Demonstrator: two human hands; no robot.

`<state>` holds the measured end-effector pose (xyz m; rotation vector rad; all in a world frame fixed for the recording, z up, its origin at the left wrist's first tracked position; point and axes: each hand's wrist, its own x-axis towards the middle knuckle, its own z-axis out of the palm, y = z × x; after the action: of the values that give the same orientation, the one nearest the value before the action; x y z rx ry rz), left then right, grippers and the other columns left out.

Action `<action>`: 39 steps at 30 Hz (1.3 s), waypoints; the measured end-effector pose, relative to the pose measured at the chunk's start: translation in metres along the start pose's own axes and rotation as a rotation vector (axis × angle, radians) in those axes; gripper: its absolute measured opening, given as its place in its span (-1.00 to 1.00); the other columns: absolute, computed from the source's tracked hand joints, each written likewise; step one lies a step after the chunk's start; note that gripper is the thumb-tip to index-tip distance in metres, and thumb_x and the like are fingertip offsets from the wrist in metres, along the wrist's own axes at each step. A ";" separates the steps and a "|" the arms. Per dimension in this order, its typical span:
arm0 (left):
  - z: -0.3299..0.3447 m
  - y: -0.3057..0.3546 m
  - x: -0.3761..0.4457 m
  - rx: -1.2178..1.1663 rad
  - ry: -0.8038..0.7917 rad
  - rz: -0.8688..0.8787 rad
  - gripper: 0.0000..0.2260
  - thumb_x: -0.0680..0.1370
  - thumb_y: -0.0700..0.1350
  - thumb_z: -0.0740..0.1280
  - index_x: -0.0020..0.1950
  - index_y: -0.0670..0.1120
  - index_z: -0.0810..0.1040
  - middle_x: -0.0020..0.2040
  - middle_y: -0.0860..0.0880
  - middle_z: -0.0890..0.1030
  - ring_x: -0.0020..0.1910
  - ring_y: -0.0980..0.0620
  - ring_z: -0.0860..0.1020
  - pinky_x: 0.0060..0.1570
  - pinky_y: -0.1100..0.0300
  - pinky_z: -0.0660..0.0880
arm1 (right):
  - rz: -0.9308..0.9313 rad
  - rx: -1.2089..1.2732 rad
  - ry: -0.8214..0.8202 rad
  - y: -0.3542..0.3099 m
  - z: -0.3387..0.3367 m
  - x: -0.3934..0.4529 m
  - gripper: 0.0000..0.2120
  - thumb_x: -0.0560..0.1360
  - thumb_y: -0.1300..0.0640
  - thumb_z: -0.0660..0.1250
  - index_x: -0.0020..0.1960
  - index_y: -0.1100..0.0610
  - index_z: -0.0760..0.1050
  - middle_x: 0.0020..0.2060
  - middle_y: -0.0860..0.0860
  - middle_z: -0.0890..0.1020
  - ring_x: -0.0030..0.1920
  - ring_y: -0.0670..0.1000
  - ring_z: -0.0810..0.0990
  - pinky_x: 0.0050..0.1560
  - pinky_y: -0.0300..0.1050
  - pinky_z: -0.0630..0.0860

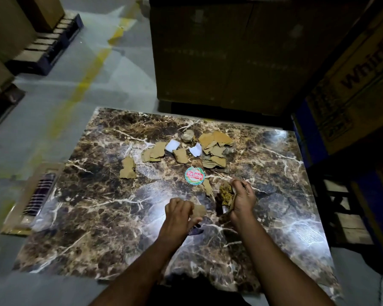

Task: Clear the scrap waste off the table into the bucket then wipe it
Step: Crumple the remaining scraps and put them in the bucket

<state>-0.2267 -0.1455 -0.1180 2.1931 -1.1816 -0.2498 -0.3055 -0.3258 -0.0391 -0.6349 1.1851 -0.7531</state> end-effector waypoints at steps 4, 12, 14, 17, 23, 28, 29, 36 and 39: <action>0.029 0.000 -0.008 0.099 -0.104 0.136 -0.35 0.50 0.46 0.24 0.33 -0.01 0.45 0.33 -0.13 0.38 0.38 -0.17 0.31 0.37 -0.12 0.22 | -0.030 -0.037 -0.011 -0.004 -0.016 0.006 -0.88 0.50 0.36 0.42 -0.07 0.18 0.55 -0.41 0.01 0.67 -0.41 0.02 0.62 -0.43 -0.18 0.57; 0.048 0.010 0.039 0.382 -0.172 0.120 -0.24 0.52 0.44 0.14 0.60 0.03 0.22 0.61 -0.07 0.23 0.57 -0.12 0.19 0.39 -0.15 0.20 | -0.035 -0.073 -0.032 -0.012 -0.036 0.019 -0.91 0.52 0.37 0.40 -0.09 0.21 0.56 -0.35 0.05 0.67 -0.30 0.10 0.63 -0.22 -0.09 0.59; 0.050 0.015 0.061 0.424 -0.148 0.081 -0.32 0.54 0.38 0.15 0.56 0.05 0.29 0.54 -0.01 0.33 0.47 -0.09 0.32 0.20 -0.09 0.34 | -0.033 -0.082 -0.044 -0.015 -0.042 0.022 -0.93 0.52 0.36 0.40 -0.10 0.22 0.57 -0.30 0.10 0.67 -0.22 0.13 0.62 -0.09 0.00 0.57; 0.058 0.020 0.085 0.422 -0.070 0.095 -0.54 0.58 0.29 0.12 0.31 0.03 0.47 0.30 0.00 0.50 0.23 -0.11 0.43 0.04 -0.05 0.38 | -0.044 -0.124 -0.079 -0.024 -0.054 0.027 -0.94 0.54 0.36 0.38 -0.09 0.25 0.57 -0.29 0.10 0.67 -0.26 0.10 0.65 -0.14 -0.03 0.59; 0.068 0.020 0.090 0.343 0.097 0.166 -0.76 0.62 0.07 0.22 -0.06 -0.07 0.52 -0.14 -0.08 0.57 -0.12 -0.16 0.51 -0.12 0.00 0.42 | -0.054 -0.122 -0.097 -0.038 -0.064 0.032 -0.94 0.53 0.33 0.40 -0.11 0.23 0.61 -0.31 0.07 0.69 -0.26 0.09 0.67 -0.13 -0.04 0.61; 0.063 0.047 0.082 -0.020 0.174 -0.096 -0.69 0.59 0.11 0.25 -0.29 0.00 0.36 -0.37 -0.04 0.47 -0.32 -0.09 0.47 -0.24 0.01 0.39 | -0.049 0.002 -0.054 -0.053 -0.054 0.018 -0.95 0.51 0.34 0.43 -0.04 0.25 0.61 -0.18 0.17 0.68 -0.19 0.15 0.65 -0.05 0.06 0.60; 0.060 0.067 0.081 -0.231 0.227 -0.234 -0.66 0.59 0.12 0.28 -0.30 -0.02 0.36 -0.39 0.01 0.46 -0.35 -0.02 0.46 -0.28 0.01 0.40 | -0.058 0.036 -0.037 -0.056 -0.049 0.014 -0.92 0.51 0.35 0.43 -0.09 0.21 0.60 -0.20 0.14 0.68 -0.20 0.14 0.64 -0.07 0.04 0.58; 0.030 0.179 0.095 -1.122 0.451 -0.780 -0.37 0.45 0.39 0.37 -0.02 -0.23 0.58 -0.12 -0.25 0.65 -0.08 -0.27 0.62 -0.10 -0.05 0.53 | -0.248 0.086 0.144 -0.069 -0.008 -0.019 -0.88 0.46 0.26 0.49 -0.18 0.06 0.63 -0.14 0.14 0.71 -0.12 0.14 0.63 -0.08 0.08 0.58; 0.009 0.190 0.096 -1.337 0.449 -0.770 -0.51 0.52 0.24 0.35 0.05 -0.21 0.63 -0.04 -0.19 0.67 0.00 -0.23 0.64 0.00 -0.12 0.57 | -0.343 0.043 0.083 -0.071 0.001 -0.035 -0.86 0.47 0.27 0.49 -0.19 0.05 0.63 -0.15 0.09 0.71 -0.11 0.09 0.65 -0.13 -0.03 0.59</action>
<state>-0.3058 -0.3027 0.0024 1.2201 0.2072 -0.5962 -0.3237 -0.3409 0.0362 -0.7879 1.1455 -1.1003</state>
